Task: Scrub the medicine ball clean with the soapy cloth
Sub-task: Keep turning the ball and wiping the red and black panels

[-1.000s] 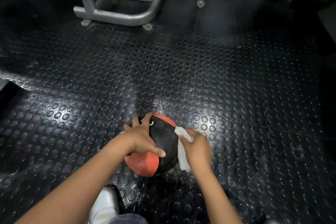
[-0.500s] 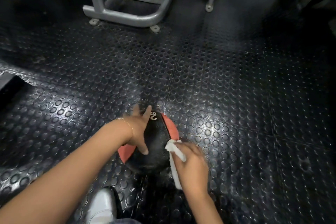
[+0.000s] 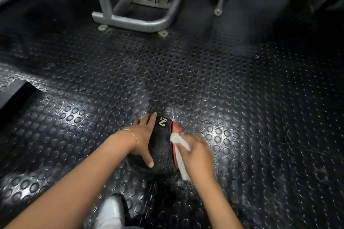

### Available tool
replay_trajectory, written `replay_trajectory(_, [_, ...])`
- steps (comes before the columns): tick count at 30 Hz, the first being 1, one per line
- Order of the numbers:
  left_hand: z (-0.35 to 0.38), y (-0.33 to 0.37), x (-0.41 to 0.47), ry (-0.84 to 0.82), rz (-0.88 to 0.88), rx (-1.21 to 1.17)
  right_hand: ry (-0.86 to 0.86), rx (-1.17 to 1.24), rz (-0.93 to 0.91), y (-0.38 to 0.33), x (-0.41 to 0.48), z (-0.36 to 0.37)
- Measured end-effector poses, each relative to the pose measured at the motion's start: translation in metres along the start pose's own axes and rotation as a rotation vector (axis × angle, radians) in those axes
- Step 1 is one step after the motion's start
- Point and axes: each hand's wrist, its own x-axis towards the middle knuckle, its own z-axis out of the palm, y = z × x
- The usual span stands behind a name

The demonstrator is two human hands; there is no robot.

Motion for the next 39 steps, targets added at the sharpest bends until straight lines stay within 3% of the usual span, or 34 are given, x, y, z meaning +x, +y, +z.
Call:
replay_trajectory(7, [0.012,-0.010,-0.006,0.041,0.066,0.060,-0.059,-0.007,0.113,-0.015,0.029,0.003])
replay_trajectory(16, [-0.002,-0.024,0.006,-0.007,0.097,0.013,-0.054,0.052,-0.015,0.010,-0.011,0.003])
replay_trajectory(23, [-0.005,-0.021,0.007,-0.015,0.098,-0.001,-0.123,-0.099,0.025,-0.016,0.051,0.003])
replay_trajectory(30, [-0.007,-0.032,0.012,-0.038,0.114,-0.009,-0.048,0.018,-0.092,0.006,-0.010,0.005])
replay_trajectory(39, [-0.010,-0.028,0.012,-0.039,0.112,-0.042,-0.093,-0.129,0.029,-0.016,0.042,0.002])
